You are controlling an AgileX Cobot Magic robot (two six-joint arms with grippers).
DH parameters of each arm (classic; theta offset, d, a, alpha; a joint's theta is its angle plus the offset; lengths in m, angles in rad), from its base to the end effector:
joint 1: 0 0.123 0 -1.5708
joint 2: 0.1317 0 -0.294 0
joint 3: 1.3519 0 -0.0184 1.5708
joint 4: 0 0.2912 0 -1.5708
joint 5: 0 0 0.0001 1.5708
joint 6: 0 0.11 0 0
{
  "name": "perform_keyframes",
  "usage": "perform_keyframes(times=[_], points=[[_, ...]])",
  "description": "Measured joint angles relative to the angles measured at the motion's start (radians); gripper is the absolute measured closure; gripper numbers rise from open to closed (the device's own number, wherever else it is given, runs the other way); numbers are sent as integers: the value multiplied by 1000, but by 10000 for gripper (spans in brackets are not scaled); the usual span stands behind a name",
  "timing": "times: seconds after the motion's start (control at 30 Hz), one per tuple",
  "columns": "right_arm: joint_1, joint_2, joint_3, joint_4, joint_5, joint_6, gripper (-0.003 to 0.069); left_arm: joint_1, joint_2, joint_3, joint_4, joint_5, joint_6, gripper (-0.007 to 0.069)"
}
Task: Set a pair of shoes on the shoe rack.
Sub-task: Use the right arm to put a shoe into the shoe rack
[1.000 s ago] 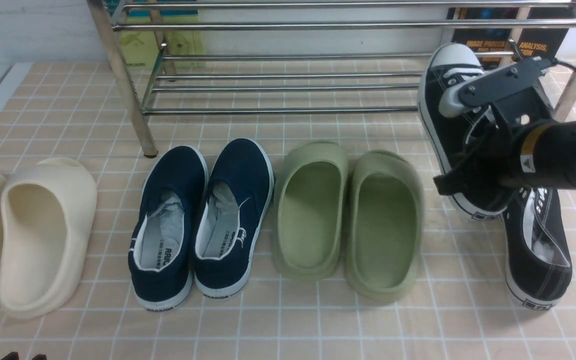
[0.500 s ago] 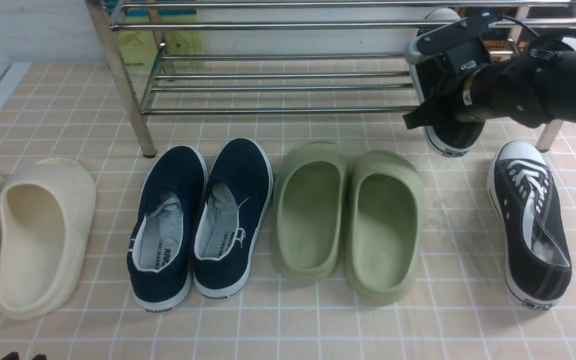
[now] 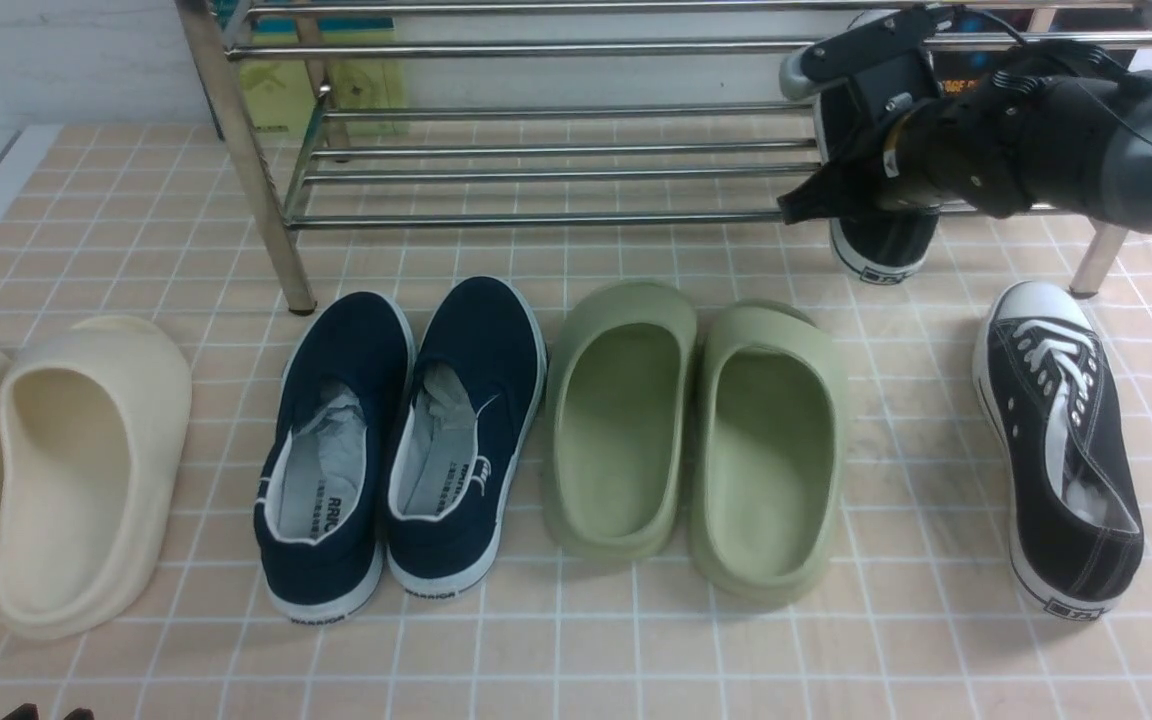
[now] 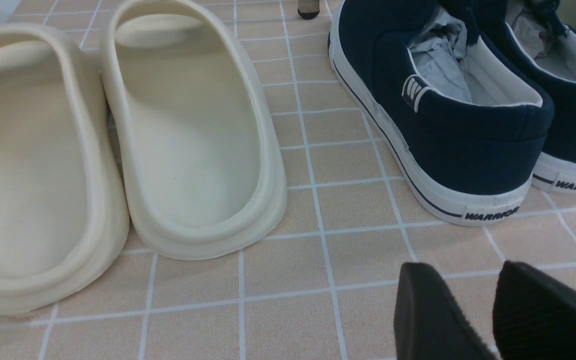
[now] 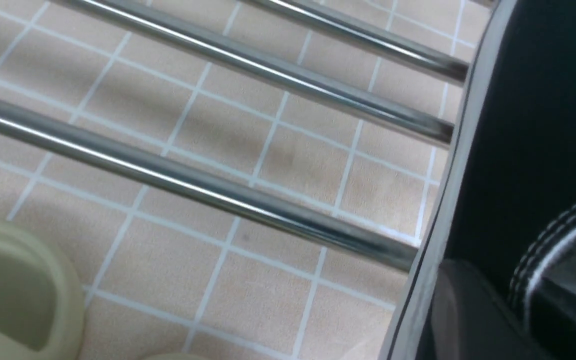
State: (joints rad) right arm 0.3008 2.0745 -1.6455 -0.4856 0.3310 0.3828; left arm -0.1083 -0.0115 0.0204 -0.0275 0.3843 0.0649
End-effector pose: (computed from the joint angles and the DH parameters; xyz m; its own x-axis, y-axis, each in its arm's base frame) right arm 0.5230 0.1447 0.2146 -0.5520 -0.2541 -0.7942 -0.2213 0.9629 -0.1543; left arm 0.1011 -0.0121 0.1662 -0.2945 0.0716 -0.9530 0.1296 0.9910 0.0345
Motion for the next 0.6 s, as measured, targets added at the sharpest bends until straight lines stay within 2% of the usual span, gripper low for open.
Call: perform_keyframes(times=[0.1,0.17,0.33,0.43,0.6], points=[[1,0,-10,-4,5,0,396,0,0,0,0,0,0,384],[1,-4,-13,8,25,0,322,0,0,0,0,0,0,384],[1,-40,-14,93,144,0,192,0,0,0,0,0,0,384],[1,-102,-14,148,219,-8,173,0,0,0,0,0,0,384],[1,-243,-14,213,305,-54,188,0,0,0,0,0,0,384]])
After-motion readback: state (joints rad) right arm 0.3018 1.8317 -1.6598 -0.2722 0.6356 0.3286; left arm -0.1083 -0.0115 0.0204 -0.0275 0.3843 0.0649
